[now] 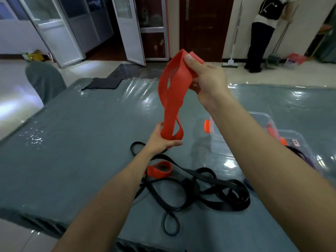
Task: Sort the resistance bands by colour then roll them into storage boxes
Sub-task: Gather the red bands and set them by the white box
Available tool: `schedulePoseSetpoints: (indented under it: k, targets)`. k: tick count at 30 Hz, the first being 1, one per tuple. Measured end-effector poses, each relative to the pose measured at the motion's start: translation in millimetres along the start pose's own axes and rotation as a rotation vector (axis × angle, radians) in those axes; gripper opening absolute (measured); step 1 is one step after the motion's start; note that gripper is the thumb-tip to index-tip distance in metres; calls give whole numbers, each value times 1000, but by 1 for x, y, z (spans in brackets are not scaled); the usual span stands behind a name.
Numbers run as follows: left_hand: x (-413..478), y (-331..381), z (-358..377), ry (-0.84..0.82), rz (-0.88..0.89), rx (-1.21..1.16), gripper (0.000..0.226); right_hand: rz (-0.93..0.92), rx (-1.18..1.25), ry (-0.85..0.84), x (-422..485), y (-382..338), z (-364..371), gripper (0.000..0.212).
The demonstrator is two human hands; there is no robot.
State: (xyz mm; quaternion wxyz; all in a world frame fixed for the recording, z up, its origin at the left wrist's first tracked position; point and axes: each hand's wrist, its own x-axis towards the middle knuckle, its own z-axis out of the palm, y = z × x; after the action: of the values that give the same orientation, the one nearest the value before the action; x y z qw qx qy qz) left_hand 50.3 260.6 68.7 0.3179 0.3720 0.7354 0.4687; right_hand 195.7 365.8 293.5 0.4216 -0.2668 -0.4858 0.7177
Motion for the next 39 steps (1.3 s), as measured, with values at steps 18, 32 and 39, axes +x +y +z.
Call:
schedulePoseSetpoints:
  k: [18,32,39]
  targets:
    - [10,123,-196,257,240,210,34,146,-1245,-3,45,87,-38,48]
    - [8,206,-224,-4,517,934,26,32,-866,-547,43,83,85,88]
    - [3,202,-226,92,605,696,23,31,-929,-522,20,75,69,31]
